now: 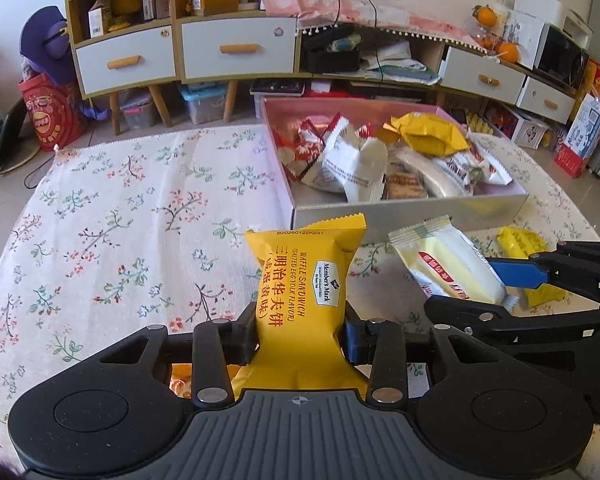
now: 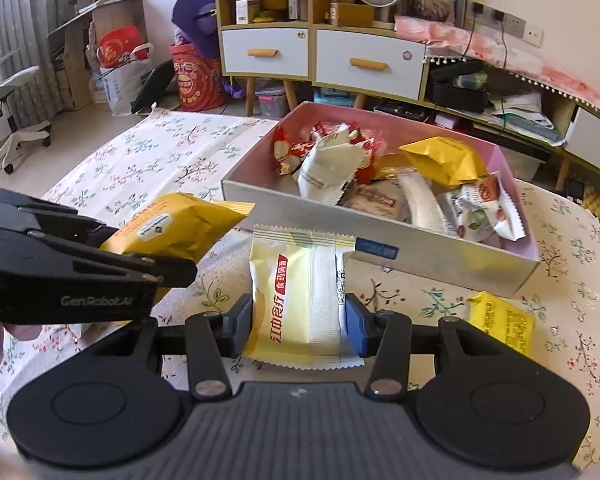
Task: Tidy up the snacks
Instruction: 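Carry both packs into the pink box and open both tools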
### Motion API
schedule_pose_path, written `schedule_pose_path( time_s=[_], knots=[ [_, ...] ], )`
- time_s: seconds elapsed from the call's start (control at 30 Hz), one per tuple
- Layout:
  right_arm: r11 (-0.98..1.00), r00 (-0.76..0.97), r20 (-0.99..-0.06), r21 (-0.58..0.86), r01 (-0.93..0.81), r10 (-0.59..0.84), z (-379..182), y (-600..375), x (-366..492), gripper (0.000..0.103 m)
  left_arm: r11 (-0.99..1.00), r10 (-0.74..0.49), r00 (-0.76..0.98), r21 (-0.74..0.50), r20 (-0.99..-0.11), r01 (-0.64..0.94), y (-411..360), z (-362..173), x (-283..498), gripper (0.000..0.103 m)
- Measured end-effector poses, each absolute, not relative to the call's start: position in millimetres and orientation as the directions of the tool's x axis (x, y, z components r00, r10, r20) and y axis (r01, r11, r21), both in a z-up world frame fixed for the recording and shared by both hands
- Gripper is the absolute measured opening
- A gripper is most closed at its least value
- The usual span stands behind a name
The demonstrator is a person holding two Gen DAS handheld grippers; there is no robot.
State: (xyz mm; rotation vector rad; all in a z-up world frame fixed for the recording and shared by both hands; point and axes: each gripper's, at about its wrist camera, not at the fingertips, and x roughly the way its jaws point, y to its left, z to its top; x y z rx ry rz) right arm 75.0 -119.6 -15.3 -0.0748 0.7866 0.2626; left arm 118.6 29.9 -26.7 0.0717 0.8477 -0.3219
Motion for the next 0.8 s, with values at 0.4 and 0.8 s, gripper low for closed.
schedule_pose_path(
  time_s=[0.4, 0.8],
  knots=[
    [0.979, 0.69, -0.696, 0.101, -0.179, 0.199, 8.9, -141.3, 89.0, 0.044, 0.96, -0.257, 0.648, -0.111, -0.717, 0.258, 32.2, 1.4, 127.9, 0.037],
    [0.95, 0.699, -0.683, 0.313, 0.018, 0.212, 8.5, -179.2, 139.5, 0.044, 0.953, -0.302, 0.662, -0.207, -0.686, 0.22, 4.6, 13.2, 193.0, 0.037]
  ],
)
